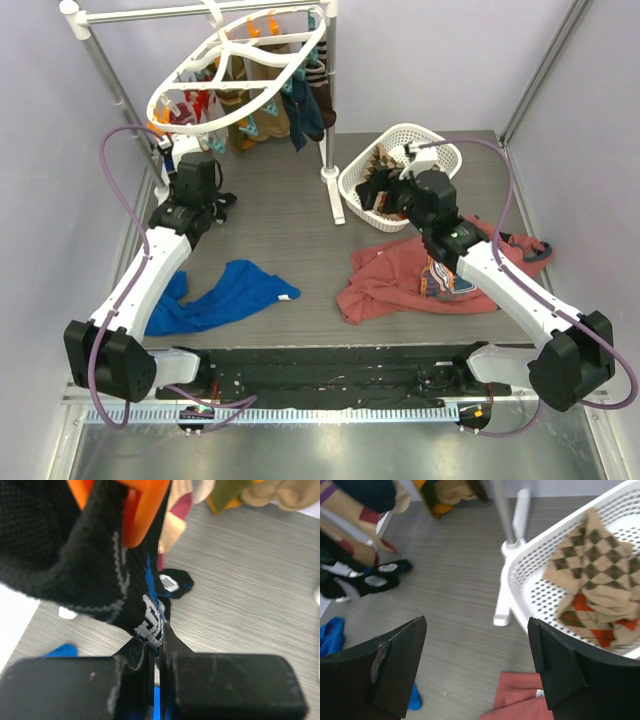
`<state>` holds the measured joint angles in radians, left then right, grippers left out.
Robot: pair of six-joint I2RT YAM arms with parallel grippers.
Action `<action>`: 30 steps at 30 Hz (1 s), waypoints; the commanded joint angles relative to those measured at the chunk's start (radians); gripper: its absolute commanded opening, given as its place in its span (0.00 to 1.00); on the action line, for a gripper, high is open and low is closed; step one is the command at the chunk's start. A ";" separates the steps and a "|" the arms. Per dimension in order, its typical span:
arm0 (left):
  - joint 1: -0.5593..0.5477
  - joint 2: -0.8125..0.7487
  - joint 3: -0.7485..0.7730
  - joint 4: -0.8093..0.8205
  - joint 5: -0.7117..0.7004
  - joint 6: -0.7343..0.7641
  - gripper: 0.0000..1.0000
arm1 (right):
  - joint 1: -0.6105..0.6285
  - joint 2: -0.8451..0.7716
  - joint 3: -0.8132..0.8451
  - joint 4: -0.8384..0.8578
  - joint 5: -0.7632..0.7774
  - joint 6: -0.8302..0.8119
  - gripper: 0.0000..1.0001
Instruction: Remove the socks clipped to the hanger
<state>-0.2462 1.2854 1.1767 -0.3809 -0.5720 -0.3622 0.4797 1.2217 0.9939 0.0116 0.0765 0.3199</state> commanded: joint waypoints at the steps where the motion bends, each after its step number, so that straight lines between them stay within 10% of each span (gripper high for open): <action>1: 0.004 -0.075 0.044 -0.007 0.104 -0.030 0.00 | 0.104 -0.004 -0.029 0.128 -0.015 -0.012 0.90; 25: 0.004 -0.205 0.097 -0.202 0.689 -0.188 0.00 | 0.566 0.463 0.305 0.444 0.089 -0.298 0.91; 30: 0.004 -0.230 0.100 -0.223 0.702 -0.193 0.00 | 0.566 0.525 0.356 0.444 0.184 -0.303 0.75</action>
<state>-0.2462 1.0992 1.2442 -0.5926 0.0750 -0.5419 1.0477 1.7363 1.2808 0.3889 0.1493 0.0494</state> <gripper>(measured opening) 0.036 0.842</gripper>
